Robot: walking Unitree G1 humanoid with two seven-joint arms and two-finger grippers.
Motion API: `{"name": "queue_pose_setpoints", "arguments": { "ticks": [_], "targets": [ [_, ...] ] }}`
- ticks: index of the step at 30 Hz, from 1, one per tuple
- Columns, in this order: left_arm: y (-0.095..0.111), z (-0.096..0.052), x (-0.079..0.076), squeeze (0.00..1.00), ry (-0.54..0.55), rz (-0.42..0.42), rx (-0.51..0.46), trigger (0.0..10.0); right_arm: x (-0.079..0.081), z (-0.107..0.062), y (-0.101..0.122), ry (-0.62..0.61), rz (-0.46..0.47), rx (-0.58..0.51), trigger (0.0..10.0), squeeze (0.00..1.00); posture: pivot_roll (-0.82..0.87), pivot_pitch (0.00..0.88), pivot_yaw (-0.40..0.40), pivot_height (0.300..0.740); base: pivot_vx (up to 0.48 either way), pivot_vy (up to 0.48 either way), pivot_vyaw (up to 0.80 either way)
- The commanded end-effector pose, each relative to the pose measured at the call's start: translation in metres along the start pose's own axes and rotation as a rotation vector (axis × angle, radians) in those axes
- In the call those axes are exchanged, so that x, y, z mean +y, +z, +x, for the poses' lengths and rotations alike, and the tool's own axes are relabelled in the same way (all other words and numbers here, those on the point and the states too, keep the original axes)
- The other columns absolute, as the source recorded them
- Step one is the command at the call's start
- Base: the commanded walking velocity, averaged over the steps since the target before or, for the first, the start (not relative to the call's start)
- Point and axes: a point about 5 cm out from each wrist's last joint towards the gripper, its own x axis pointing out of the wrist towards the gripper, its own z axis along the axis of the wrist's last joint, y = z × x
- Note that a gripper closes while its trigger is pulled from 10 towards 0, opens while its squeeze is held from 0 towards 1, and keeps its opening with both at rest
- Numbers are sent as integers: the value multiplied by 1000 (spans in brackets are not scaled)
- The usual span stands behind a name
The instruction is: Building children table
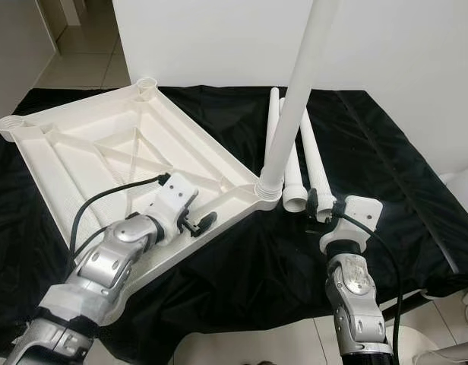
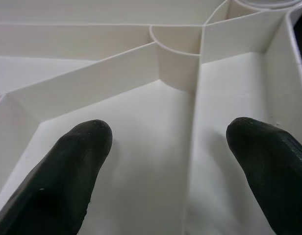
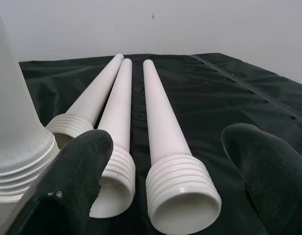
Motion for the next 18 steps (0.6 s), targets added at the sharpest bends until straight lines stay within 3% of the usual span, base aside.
{"name": "queue_pose_setpoints", "arguments": {
  "ticks": [1, 8, 9, 10, 11, 18],
  "targets": [
    [-18, 1, 7, 0, 116, -15, 101, 10000, 0, 0, 3, -5, -4, -10, 10000, 0, -6, 96, -19, 740, 0, 0, 0],
    [-25, 1, 23, 0, 237, -53, 153, 10000, 0, 1, 2, -12, -2, -6, 10000, 0, -8, 95, -15, 740, 0, 0, 0],
    [-25, 0, 26, 0, 257, -63, 156, 4510, 0, 1, 2, -13, -3, -6, 10000, 0, -9, 93, -14, 740, 0, 0, 0],
    [-26, 0, 29, 0, 278, -78, 164, 2745, 0, 1, 2, -14, -3, -5, 10000, 0, -9, 93, -14, 740, 0, 0, 0],
    [-28, -1, 32, 0, 299, -91, 172, 275, 0, 1, 2, -15, -5, -6, 10000, 0, -10, 93, -14, 740, 0, 0, 0],
    [-30, -3, 35, 0, 323, -100, 203, 0, 0, 2, 2, -16, -9, -7, 10000, 0, -10, 94, -16, 740, 0, 0, 0]
  ]
}}
